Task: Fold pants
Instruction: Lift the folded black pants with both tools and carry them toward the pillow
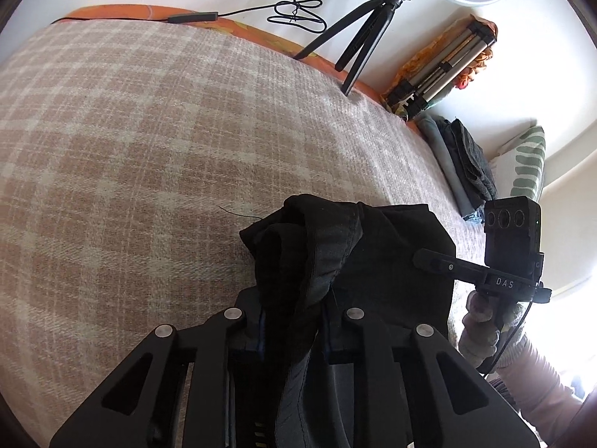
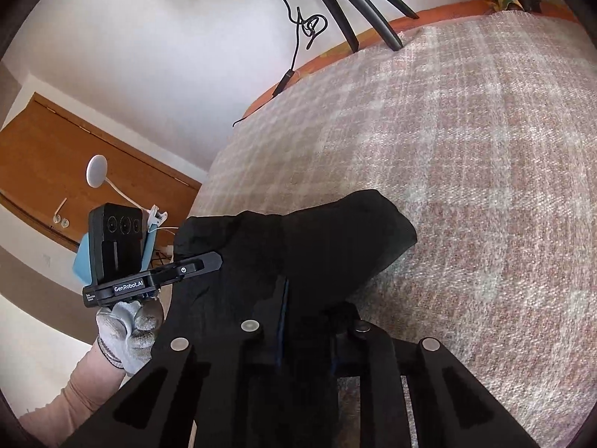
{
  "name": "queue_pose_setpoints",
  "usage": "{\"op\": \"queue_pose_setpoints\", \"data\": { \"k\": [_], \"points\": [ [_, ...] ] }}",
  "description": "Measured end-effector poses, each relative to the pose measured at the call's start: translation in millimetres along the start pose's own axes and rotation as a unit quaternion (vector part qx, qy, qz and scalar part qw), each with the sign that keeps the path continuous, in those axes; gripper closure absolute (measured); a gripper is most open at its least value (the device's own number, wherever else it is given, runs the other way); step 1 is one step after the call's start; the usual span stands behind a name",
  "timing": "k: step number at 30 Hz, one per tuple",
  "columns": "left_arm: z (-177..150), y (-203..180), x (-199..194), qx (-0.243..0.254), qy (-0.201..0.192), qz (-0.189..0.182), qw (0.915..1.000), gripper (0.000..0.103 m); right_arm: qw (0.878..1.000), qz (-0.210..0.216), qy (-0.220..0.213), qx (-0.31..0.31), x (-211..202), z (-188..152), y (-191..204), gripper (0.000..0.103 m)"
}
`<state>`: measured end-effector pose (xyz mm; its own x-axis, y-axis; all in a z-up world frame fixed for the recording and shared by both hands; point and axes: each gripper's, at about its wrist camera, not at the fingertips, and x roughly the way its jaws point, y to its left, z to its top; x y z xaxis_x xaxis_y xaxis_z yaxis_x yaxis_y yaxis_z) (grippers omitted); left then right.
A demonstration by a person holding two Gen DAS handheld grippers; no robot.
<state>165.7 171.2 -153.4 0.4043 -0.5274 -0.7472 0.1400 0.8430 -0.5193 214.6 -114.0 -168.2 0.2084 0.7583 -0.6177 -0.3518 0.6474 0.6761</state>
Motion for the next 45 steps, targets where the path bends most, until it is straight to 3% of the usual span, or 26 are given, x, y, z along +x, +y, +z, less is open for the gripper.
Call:
{"op": "queue_pose_setpoints", "data": {
  "k": [6, 15, 22, 32, 45],
  "points": [
    [-4, -20, -22, 0.008, -0.043, 0.001, 0.9990, 0.088, 0.996, -0.039, -0.026, -0.075, -32, 0, 37, 0.096],
    [-7, -73, -74, 0.050, -0.114, -0.005, 0.9921, 0.089, 0.978, -0.080, -0.083, -0.177, -93, -4, 111, 0.096],
    [6, -133, -86, 0.095, -0.141, -0.015, 0.9854, 0.090, 0.965, -0.112, -0.128, -0.201, -157, -2, 120, 0.097],
    [34, -250, -59, 0.156, -0.155, -0.061, 0.9736, 0.092, 0.946, -0.174, -0.185, -0.200, -268, 1, 87, 0.097],
    [84, -392, 36, 0.216, -0.138, -0.116, 0.9596, 0.092, 0.927, -0.251, -0.231, -0.156, -409, 24, -17, 0.097]
  ]
}}
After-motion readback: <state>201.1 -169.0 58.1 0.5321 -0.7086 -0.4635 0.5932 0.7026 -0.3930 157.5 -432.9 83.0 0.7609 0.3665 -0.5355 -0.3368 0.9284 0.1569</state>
